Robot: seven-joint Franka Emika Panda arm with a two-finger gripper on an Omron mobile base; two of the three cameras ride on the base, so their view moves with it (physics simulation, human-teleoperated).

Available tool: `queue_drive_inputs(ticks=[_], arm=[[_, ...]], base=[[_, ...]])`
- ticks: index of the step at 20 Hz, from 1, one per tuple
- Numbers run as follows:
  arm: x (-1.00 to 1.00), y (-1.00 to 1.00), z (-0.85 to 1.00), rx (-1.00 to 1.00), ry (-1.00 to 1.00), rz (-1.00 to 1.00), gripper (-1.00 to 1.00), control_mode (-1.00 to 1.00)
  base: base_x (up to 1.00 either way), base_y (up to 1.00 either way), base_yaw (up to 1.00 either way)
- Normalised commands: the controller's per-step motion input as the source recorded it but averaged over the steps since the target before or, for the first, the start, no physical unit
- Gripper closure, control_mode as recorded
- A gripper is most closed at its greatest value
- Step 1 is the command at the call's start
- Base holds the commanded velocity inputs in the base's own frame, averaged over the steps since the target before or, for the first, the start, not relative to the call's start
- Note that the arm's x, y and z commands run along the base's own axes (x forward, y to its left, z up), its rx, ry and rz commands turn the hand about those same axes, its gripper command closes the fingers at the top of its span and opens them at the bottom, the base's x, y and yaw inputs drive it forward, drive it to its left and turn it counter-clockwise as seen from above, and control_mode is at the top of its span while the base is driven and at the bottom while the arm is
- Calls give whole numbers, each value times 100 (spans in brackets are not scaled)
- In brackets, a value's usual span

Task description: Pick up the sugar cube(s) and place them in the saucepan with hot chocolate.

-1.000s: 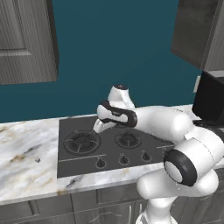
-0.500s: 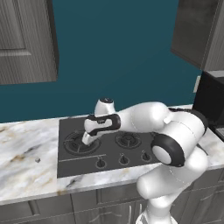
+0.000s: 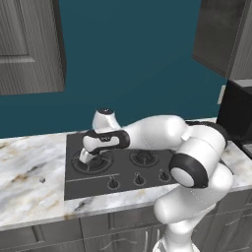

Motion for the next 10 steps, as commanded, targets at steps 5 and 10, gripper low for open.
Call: queue_drive_inputs(ticks=[5,10], arm=[[-22,36,2,0,-19,2,-100,-100],[-16,33,-5,0,-16,1,-100,-100]], base=[[0,0,0],[0,0,0]])
